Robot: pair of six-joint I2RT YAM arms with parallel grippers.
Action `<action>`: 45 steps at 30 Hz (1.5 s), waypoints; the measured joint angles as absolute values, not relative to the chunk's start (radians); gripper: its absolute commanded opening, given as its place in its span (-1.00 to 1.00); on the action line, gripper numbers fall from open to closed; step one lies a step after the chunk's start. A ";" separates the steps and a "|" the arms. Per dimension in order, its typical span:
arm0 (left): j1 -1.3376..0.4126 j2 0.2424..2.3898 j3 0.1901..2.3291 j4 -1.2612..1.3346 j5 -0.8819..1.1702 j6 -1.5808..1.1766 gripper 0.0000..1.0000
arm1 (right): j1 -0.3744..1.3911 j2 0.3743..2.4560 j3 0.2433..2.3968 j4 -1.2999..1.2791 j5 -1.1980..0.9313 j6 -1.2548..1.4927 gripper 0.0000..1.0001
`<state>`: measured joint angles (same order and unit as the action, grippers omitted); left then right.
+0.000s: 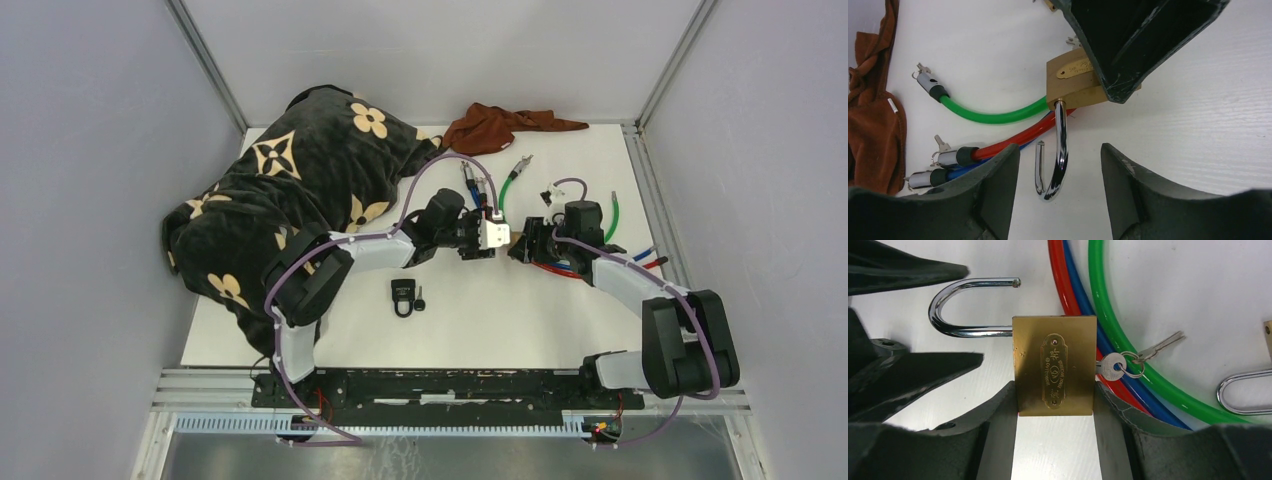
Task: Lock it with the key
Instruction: Pick up the lock from the center of the board.
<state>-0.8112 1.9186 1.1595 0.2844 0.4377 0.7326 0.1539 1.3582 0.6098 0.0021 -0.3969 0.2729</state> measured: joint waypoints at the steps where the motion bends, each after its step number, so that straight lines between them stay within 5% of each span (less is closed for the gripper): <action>1: -0.812 1.927 1.167 0.276 0.435 0.738 0.18 | 0.156 1.352 0.607 0.002 -0.401 0.273 -1.00; 7: -0.816 1.999 1.240 0.187 0.390 0.773 -0.85 | 0.160 1.335 0.607 0.014 -0.413 0.272 -1.00; 12: -0.816 2.016 1.265 0.165 0.363 0.782 -0.96 | 0.162 1.335 0.604 0.018 -0.417 0.277 -1.00; 14: -0.816 2.015 1.265 0.165 0.364 0.774 -0.96 | 0.161 1.336 0.604 0.022 -0.417 0.276 -0.49; 17: -0.816 2.004 1.262 0.162 0.363 0.715 -0.97 | 0.162 1.336 0.599 0.036 -0.425 0.276 0.84; 18: -0.815 1.993 1.254 0.159 0.363 0.689 -0.96 | 0.162 1.336 0.597 0.044 -0.435 0.276 0.96; 31: -0.817 1.570 0.930 0.160 0.450 0.381 -0.96 | 0.173 1.175 0.496 0.384 -0.722 0.298 0.96; 39: -0.817 1.190 0.702 0.209 0.557 0.210 -0.97 | 0.178 1.013 0.381 0.814 -0.981 0.404 0.96; 45: -0.767 0.944 0.566 0.262 0.654 0.046 -0.96 | 0.379 0.934 0.378 0.897 -1.034 0.401 0.96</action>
